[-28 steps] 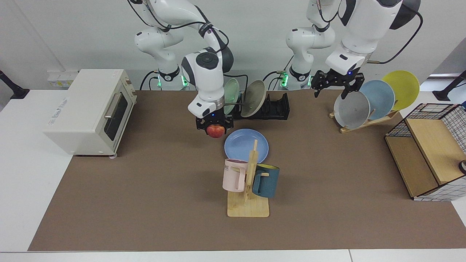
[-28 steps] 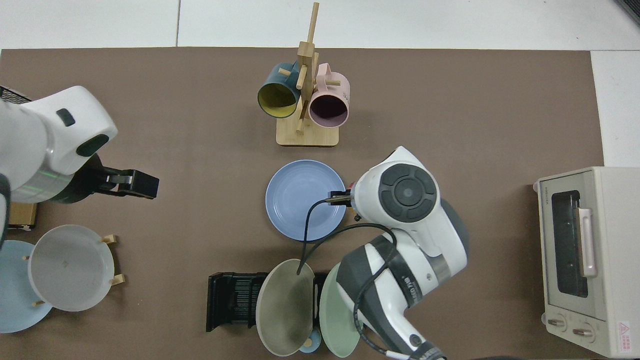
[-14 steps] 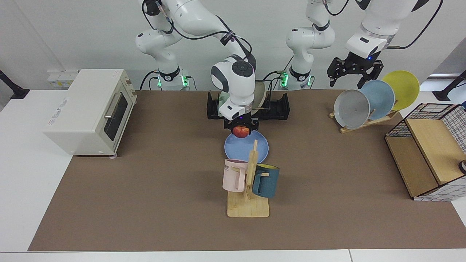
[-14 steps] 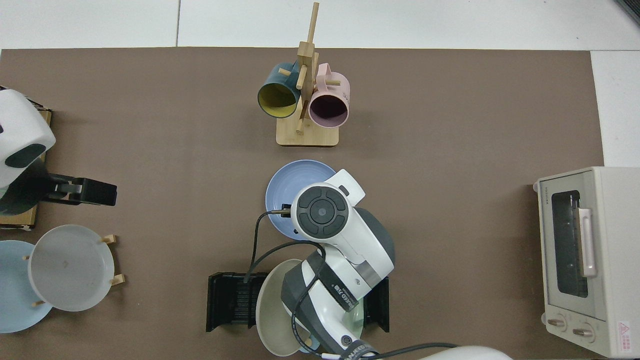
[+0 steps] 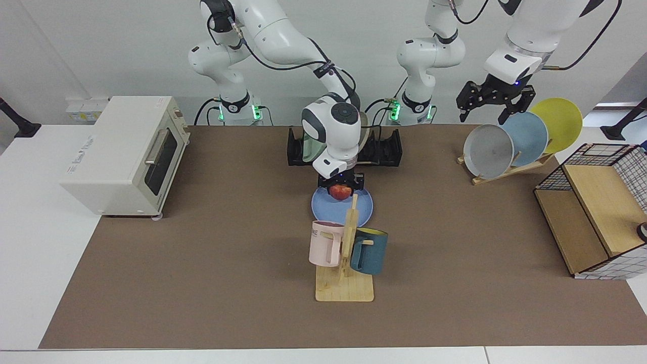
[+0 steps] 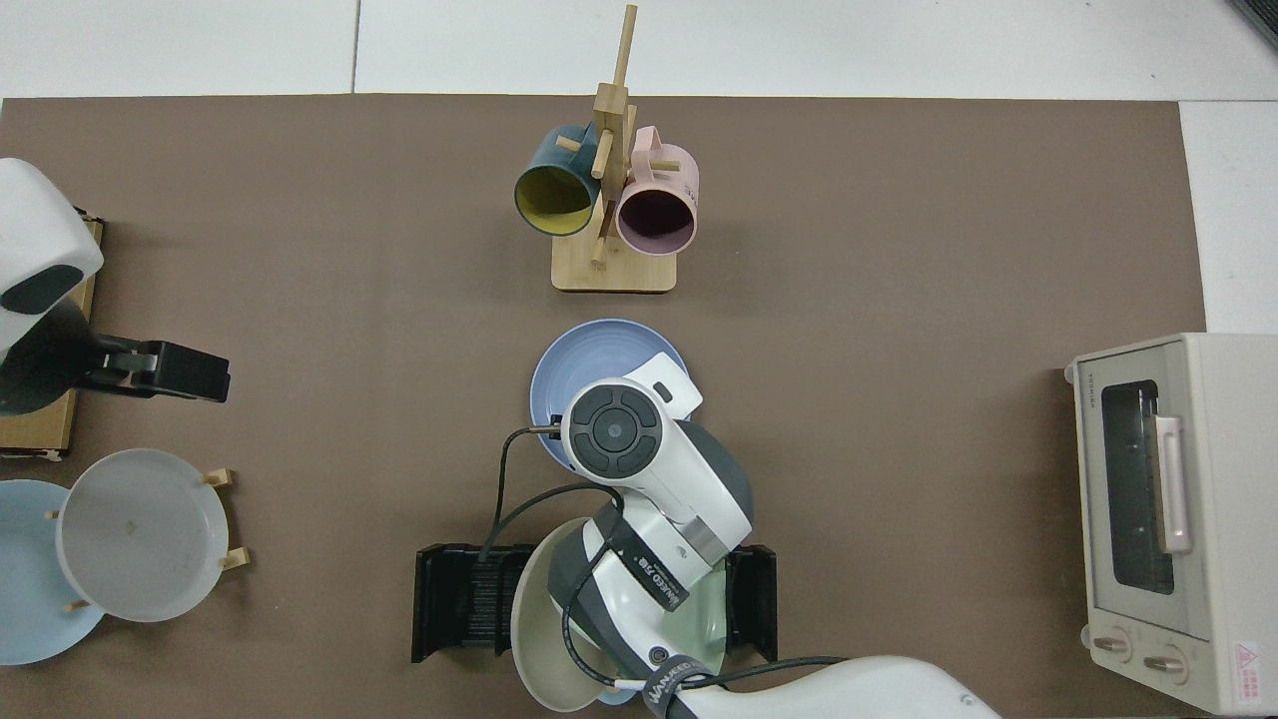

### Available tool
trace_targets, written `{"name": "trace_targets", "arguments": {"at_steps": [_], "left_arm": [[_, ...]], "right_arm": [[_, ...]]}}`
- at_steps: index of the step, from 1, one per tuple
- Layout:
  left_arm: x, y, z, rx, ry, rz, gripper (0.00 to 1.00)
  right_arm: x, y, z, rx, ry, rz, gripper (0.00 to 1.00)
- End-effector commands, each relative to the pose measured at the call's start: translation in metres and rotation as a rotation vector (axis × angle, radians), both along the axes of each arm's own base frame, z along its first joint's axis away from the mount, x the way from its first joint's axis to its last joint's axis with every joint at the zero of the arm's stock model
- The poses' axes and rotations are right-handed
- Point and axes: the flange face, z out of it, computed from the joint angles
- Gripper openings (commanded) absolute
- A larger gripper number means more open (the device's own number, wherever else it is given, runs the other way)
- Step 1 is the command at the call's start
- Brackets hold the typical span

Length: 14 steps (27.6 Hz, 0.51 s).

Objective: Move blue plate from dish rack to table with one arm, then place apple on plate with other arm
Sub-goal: 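Carry the apple with the right gripper over the blue plate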

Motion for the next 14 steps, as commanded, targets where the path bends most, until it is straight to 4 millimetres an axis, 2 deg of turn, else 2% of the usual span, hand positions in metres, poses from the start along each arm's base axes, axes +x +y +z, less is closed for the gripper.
{"name": "trace_targets", "arguments": {"at_steps": [1, 2, 4, 10, 14], "left_arm": [[0.003, 0.001, -0.001, -0.004, 0.003, -0.026, 1.0], [0.004, 0.001, -0.002, -0.004, 0.001, -0.026, 1.0], [0.005, 0.0, -0.003, -0.005, 0.003, -0.03, 1.0], [0.005, 0.001, -0.01, -0.006, 0.007, -0.035, 1.0], [0.002, -0.003, -0.009, -0.003, 0.018, -0.032, 1.0]], "right_arm": [[0.007, 0.001, -0.001, 0.021, -0.005, -0.041, 0.16], [0.008, 0.0, -0.002, 0.025, 0.002, -0.051, 0.37], [0.009, -0.001, -0.003, 0.024, 0.009, -0.053, 0.99], [0.013, -0.005, 0.013, 0.016, -0.001, -0.006, 1.0], [0.021, -0.002, 0.04, 0.013, 0.005, 0.008, 1.0]]}}
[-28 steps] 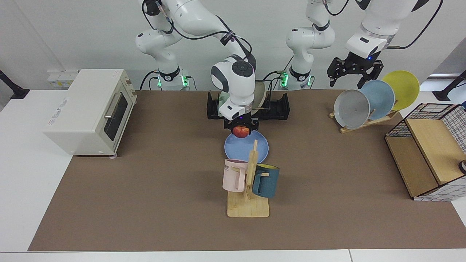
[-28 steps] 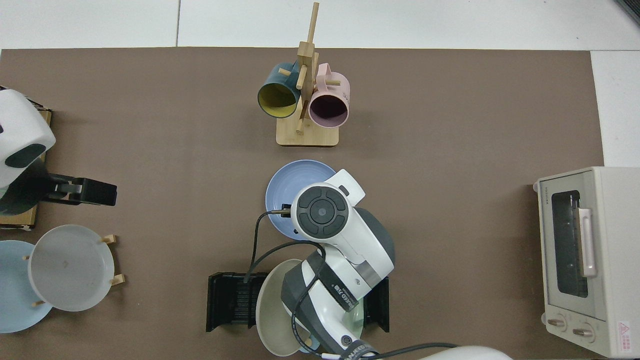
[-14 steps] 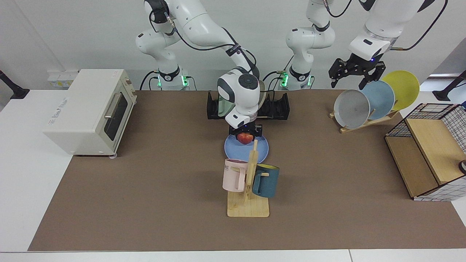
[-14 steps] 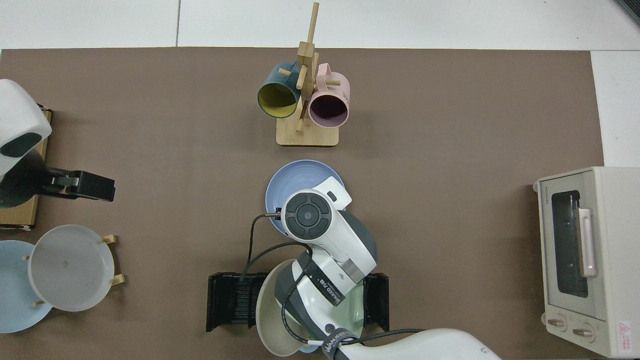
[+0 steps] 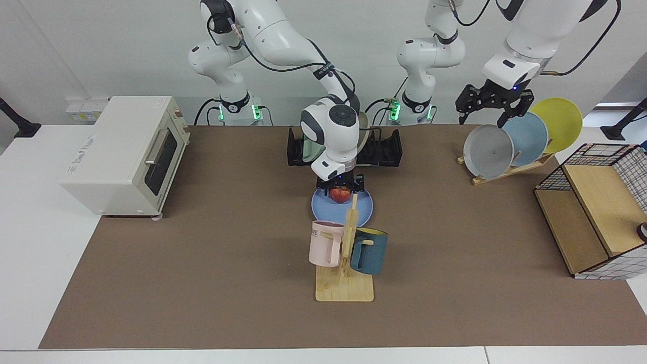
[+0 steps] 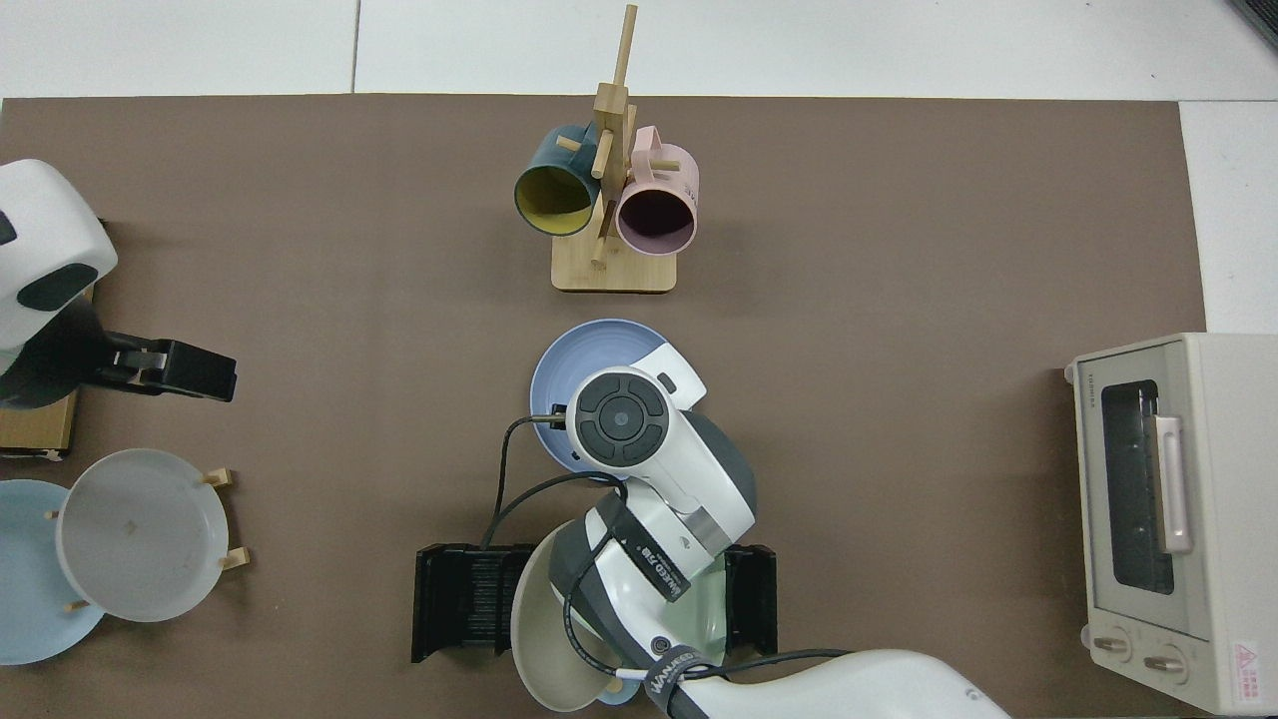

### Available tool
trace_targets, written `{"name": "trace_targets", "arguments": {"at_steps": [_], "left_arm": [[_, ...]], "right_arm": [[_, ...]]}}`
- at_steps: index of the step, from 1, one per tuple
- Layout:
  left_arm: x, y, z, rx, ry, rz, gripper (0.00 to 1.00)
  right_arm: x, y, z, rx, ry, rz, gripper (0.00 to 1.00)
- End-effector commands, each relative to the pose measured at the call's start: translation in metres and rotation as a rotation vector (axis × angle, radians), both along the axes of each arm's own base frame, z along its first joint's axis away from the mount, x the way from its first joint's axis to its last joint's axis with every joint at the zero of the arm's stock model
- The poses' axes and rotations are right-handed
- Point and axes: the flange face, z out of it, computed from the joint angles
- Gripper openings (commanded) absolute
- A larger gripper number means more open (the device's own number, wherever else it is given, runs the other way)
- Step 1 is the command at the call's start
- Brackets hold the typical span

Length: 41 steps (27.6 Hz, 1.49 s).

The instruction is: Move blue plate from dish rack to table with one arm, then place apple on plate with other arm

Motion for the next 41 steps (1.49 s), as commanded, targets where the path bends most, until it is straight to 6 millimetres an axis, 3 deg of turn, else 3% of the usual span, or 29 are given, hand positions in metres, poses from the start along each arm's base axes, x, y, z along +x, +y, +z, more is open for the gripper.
{"name": "trace_targets", "arguments": {"at_steps": [1, 5, 8, 11, 18, 23, 31, 34, 41], "left_arm": [[-0.003, -0.001, -0.001, -0.003, 0.004, -0.008, 1.0], [-0.003, 0.001, 0.0, -0.007, 0.006, -0.003, 1.0], [-0.003, 0.002, 0.003, -0.008, -0.002, -0.002, 1.0], [-0.003, 0.003, 0.005, -0.008, -0.005, 0.001, 1.0], [-0.004, 0.004, 0.005, -0.008, -0.006, 0.003, 1.0], [-0.003, 0.005, 0.005, -0.01, -0.006, 0.004, 1.0], [-0.005, 0.005, 0.008, -0.01, -0.011, 0.004, 1.0], [-0.005, 0.006, 0.009, -0.01, -0.012, 0.006, 1.0], [-0.005, 0.007, 0.011, -0.009, -0.017, 0.007, 1.0]], "right_arm": [[0.013, -0.002, 0.042, -0.001, 0.015, 0.017, 1.0], [0.025, -0.017, 0.078, 0.019, -0.016, 0.01, 1.0], [0.039, -0.043, 0.11, 0.053, -0.05, 0.033, 1.0], [0.055, -0.083, 0.14, 0.056, -0.082, 0.071, 1.0], [0.079, -0.168, 0.174, 0.021, -0.076, 0.174, 1.0], [0.093, -0.24, 0.192, -0.001, -0.069, 0.235, 1.0], [0.094, -0.348, 0.224, -0.031, -0.059, 0.349, 1.0], [0.085, -0.37, 0.237, -0.033, -0.042, 0.346, 1.0], [0.064, -0.385, 0.266, -0.037, -0.034, 0.312, 1.0]]}}
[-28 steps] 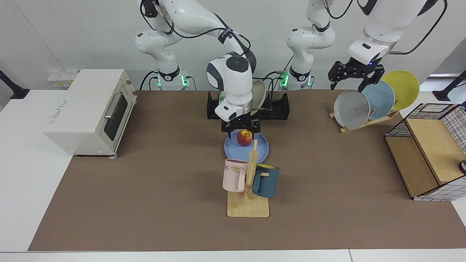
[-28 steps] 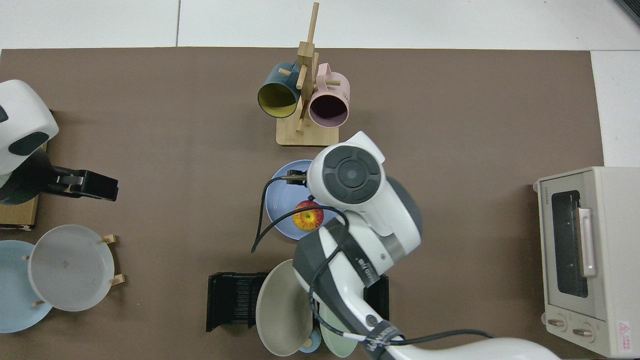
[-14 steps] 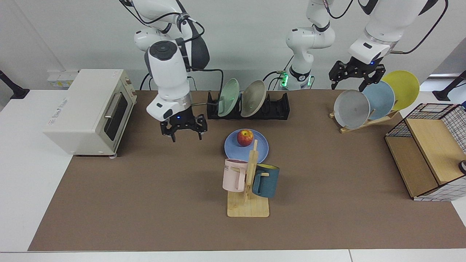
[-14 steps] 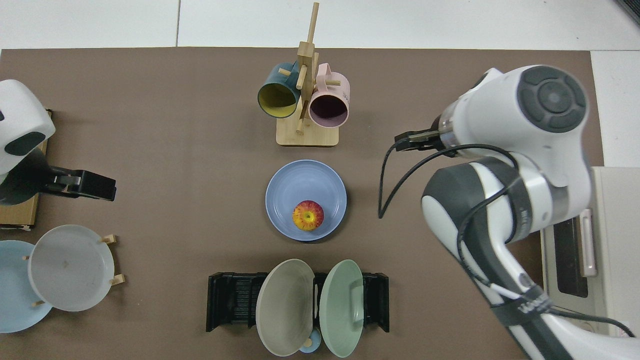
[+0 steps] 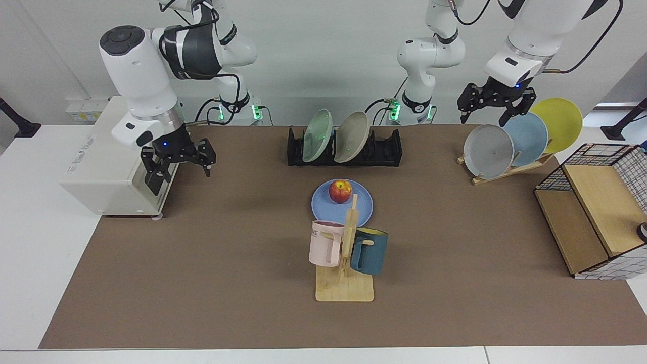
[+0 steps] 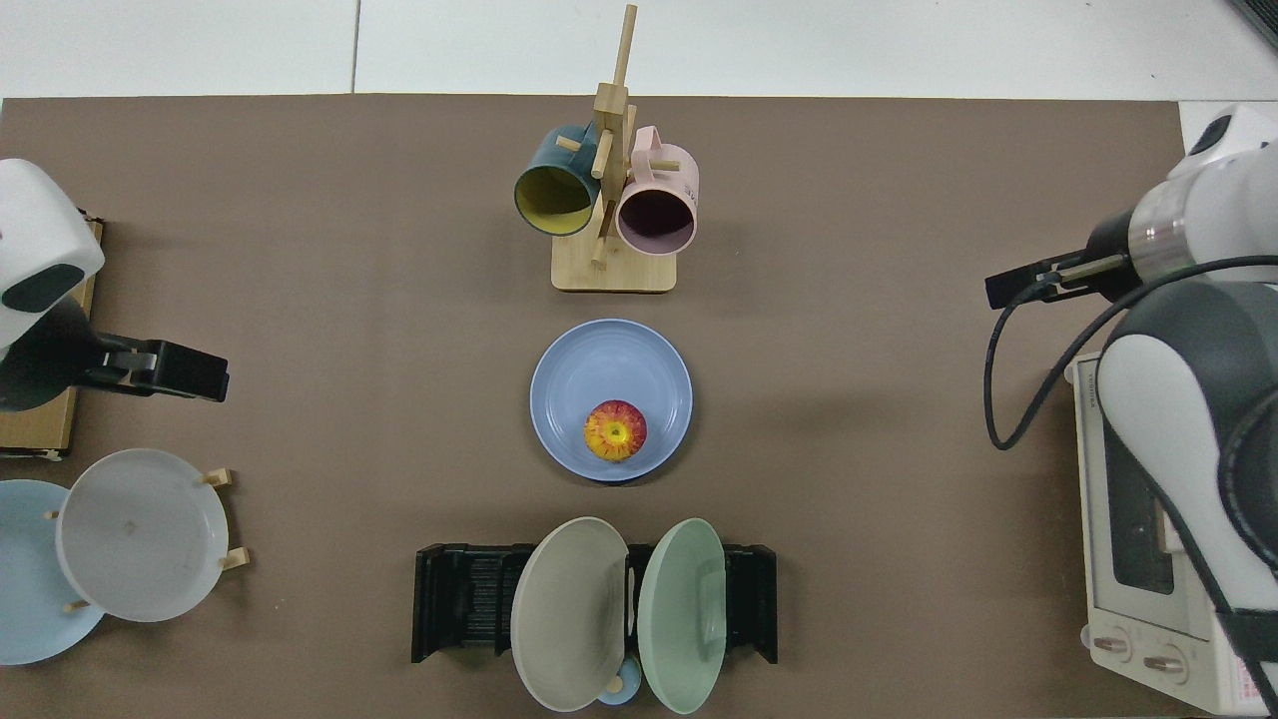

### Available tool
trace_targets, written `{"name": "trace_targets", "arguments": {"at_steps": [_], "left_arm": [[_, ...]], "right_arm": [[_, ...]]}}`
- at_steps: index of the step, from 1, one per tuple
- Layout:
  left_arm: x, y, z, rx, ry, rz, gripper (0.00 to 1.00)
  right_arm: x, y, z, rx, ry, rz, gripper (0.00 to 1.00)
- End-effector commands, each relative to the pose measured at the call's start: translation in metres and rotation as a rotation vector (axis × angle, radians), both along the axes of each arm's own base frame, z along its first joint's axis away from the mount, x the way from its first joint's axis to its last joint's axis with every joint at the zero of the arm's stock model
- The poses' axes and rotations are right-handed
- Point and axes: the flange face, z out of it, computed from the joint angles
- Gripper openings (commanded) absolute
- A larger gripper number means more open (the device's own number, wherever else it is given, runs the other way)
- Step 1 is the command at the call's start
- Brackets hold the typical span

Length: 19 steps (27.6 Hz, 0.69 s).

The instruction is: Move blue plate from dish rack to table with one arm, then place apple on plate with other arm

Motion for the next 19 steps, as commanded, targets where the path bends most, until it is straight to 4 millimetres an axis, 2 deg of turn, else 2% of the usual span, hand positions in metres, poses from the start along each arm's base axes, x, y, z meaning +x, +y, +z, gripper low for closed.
{"name": "trace_targets", "arguments": {"at_steps": [1, 10, 19], "left_arm": [[-0.004, 0.003, 0.007, -0.01, -0.01, 0.001, 1.0], [-0.005, 0.003, 0.009, -0.01, -0.015, 0.001, 1.0], [-0.006, 0.004, 0.01, -0.01, -0.016, 0.002, 1.0]], "right_arm": [[-0.022, -0.001, 0.02, 0.014, 0.005, -0.001, 1.0], [-0.035, 0.002, 0.016, 0.024, 0.029, -0.017, 1.0], [-0.036, 0.0, 0.015, 0.009, 0.031, -0.021, 1.0]]}}
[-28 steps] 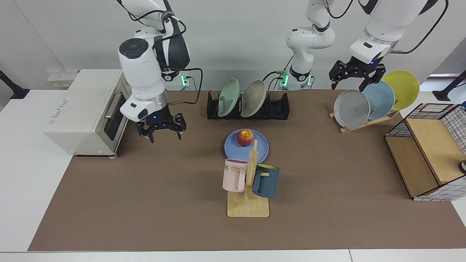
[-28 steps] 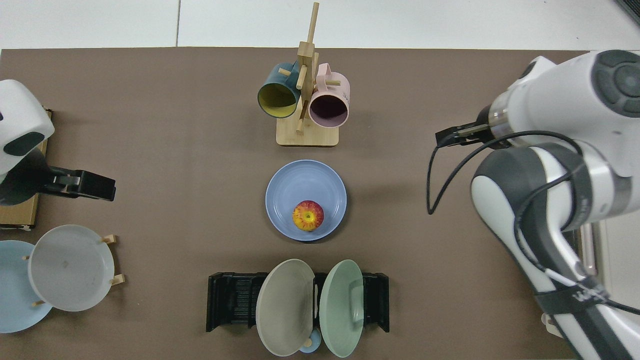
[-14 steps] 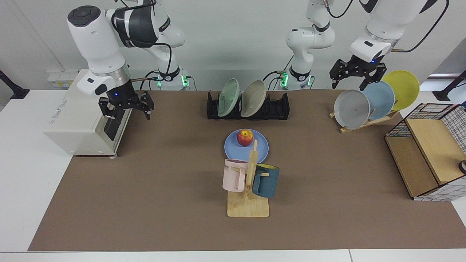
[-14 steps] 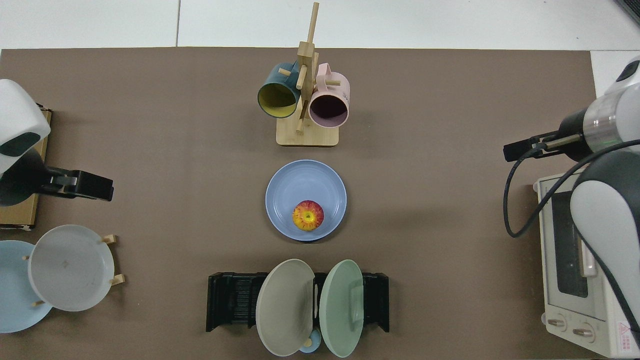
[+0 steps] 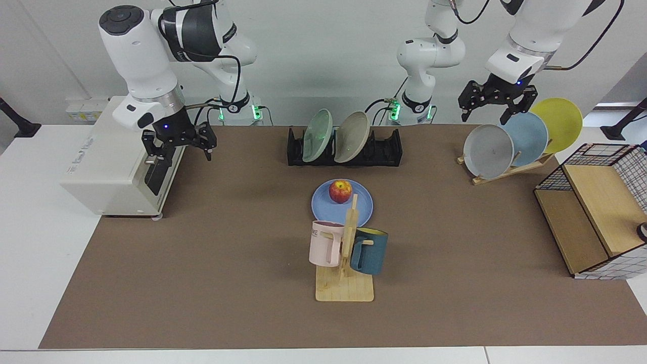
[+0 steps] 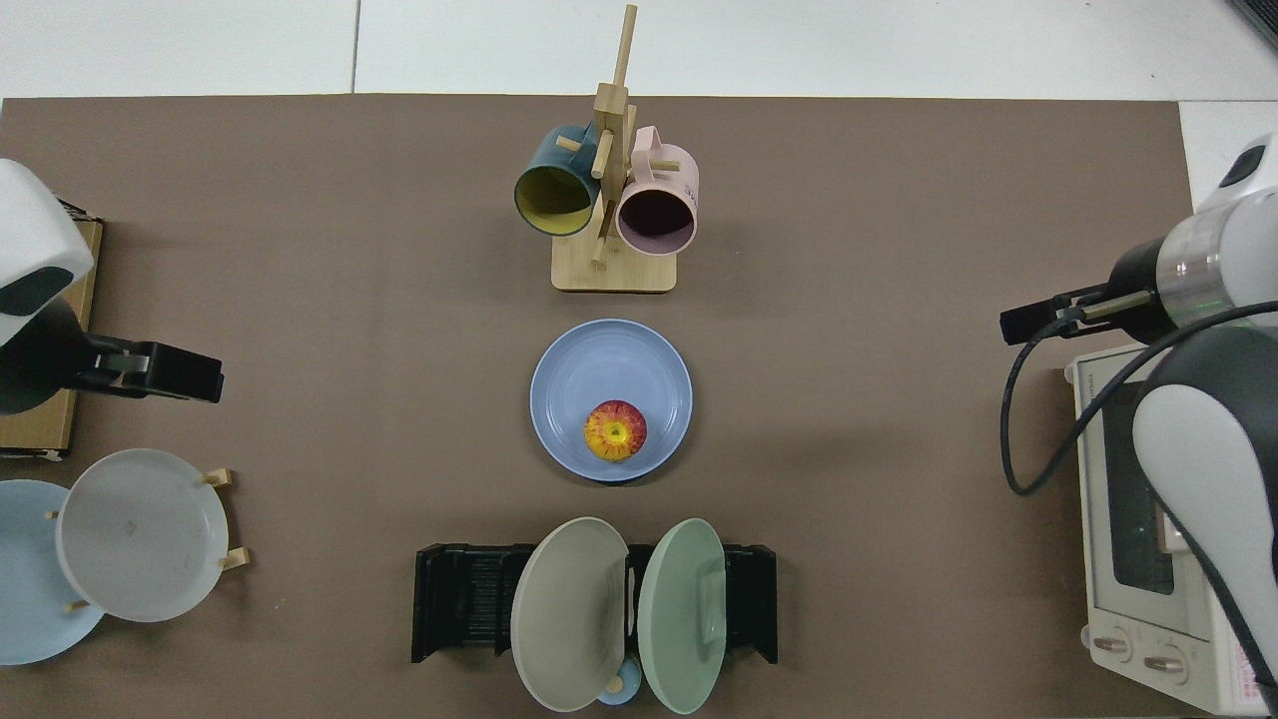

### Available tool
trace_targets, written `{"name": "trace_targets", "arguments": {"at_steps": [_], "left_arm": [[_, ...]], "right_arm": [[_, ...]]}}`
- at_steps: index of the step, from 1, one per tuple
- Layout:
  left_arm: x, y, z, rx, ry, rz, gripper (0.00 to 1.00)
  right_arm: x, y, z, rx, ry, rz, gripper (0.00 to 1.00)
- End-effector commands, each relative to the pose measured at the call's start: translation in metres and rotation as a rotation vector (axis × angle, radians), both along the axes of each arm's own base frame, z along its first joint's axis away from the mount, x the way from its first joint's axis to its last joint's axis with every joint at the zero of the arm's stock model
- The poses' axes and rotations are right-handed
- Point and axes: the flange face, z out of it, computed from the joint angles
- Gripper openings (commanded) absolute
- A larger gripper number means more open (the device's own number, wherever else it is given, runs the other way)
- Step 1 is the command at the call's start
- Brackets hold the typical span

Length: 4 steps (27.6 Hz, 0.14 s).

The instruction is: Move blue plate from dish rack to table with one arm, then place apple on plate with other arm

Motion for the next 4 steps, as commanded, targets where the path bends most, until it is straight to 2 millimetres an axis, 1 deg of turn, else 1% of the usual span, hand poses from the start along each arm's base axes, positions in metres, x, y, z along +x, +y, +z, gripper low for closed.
{"name": "trace_targets", "arguments": {"at_steps": [1, 4], "left_arm": [[-0.0028, 0.0021, 0.0046, -0.01, -0.006, -0.001, 1.0], [-0.0027, 0.0029, 0.0046, -0.01, -0.006, 0.0, 1.0]], "right_arm": [[-0.0099, -0.0031, 0.0019, 0.006, 0.004, -0.022, 1.0], [-0.0102, -0.0031, 0.001, 0.006, 0.007, -0.034, 1.0]]}}
